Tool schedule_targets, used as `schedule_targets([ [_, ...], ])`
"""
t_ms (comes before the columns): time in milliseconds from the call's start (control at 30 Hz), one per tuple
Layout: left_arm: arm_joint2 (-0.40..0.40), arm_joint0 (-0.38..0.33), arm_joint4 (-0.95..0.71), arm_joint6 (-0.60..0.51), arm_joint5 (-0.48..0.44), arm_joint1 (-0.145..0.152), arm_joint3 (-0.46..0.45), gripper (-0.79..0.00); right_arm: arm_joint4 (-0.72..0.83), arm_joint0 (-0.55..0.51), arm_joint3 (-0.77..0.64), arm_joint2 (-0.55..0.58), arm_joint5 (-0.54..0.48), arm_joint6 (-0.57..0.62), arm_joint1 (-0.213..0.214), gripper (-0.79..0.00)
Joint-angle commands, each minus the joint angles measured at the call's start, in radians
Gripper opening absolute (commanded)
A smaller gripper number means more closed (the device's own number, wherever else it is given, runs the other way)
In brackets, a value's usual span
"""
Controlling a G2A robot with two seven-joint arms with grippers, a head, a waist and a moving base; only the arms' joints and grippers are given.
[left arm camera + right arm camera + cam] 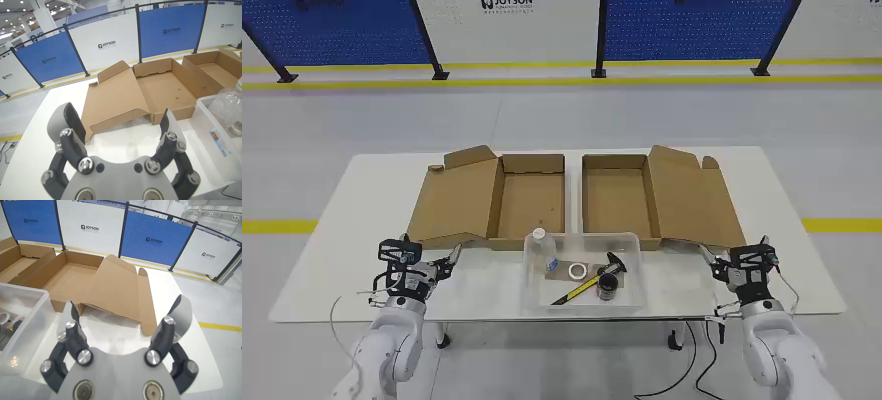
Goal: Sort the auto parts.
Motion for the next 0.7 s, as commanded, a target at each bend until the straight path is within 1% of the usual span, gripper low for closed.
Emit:
schedule_targets([
  [0, 0.000, 0.000, 0.000, 0.000, 0.000, 0.000, 0.000, 0.000, 0.000, 0.000, 0.000, 0.000, 0.000, 0.000, 0.000, -0.001],
  [167, -0.001, -0.003, -0.002, 0.000, 0.002, -0.001, -0.002, 0.000, 0.000, 0.000, 0.000, 0.000, 0.000, 0.000, 0.000, 0.000],
  [333, 0.031, -0.050, 0.011, -0.013, -0.036, -0.003, -0.027, 0.000, 0.000, 0.000, 0.000, 0.000, 0.000, 0.000, 0.000, 0.000],
  [467, 0.072, -0.112, 0.003, -0.035, -0.102, -0.005, -0.033, 0.000, 0.000, 0.000, 0.000, 0.000, 0.000, 0.000, 0.000, 0.000],
  [667, 0.162, -0.212, -0.009, -0.083, -0.242, -0.009, -0.012, 0.000, 0.000, 0.000, 0.000, 0.000, 0.000, 0.000, 0.000, 0.000],
])
